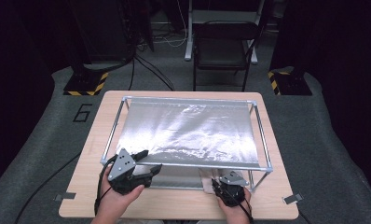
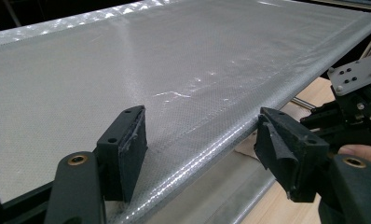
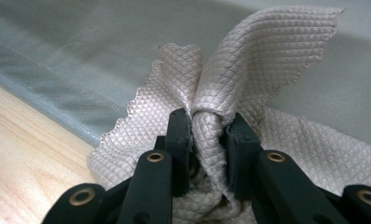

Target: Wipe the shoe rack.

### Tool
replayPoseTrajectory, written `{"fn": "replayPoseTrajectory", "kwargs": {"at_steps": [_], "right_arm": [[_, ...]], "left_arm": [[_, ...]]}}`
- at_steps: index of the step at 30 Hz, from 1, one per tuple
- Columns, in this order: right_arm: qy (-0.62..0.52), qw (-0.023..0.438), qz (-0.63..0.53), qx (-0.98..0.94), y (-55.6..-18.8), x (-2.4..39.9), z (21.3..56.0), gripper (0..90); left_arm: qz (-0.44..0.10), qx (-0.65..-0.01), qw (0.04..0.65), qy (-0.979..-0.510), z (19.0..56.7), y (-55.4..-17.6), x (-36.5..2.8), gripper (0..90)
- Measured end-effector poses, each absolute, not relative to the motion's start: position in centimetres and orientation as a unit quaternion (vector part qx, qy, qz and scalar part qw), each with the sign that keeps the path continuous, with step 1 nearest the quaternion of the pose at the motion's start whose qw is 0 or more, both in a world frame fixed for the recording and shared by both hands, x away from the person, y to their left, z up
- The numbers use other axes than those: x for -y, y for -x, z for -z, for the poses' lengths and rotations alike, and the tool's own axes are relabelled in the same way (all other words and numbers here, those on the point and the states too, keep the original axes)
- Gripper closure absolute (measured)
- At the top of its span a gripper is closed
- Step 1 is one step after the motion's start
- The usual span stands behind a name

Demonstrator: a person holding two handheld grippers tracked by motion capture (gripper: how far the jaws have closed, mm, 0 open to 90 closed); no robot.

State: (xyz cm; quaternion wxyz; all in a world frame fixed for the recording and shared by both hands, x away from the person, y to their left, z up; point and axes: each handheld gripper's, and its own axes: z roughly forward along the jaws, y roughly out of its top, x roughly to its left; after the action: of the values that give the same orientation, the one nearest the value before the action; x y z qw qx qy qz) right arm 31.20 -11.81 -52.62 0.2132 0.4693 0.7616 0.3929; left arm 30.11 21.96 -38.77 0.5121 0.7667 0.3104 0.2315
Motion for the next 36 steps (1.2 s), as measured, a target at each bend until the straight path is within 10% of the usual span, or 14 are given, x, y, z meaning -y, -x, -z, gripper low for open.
{"fn": "replayPoseTrajectory", "kwargs": {"at_steps": [36], "right_arm": [[-0.497,0.228,-0.382,-0.745,-31.1,14.6,52.7,76.0]], "left_arm": [[-0.223,-0.302,0.514,-0.771,38.7,-29.8,-20.3,36.0]]}}
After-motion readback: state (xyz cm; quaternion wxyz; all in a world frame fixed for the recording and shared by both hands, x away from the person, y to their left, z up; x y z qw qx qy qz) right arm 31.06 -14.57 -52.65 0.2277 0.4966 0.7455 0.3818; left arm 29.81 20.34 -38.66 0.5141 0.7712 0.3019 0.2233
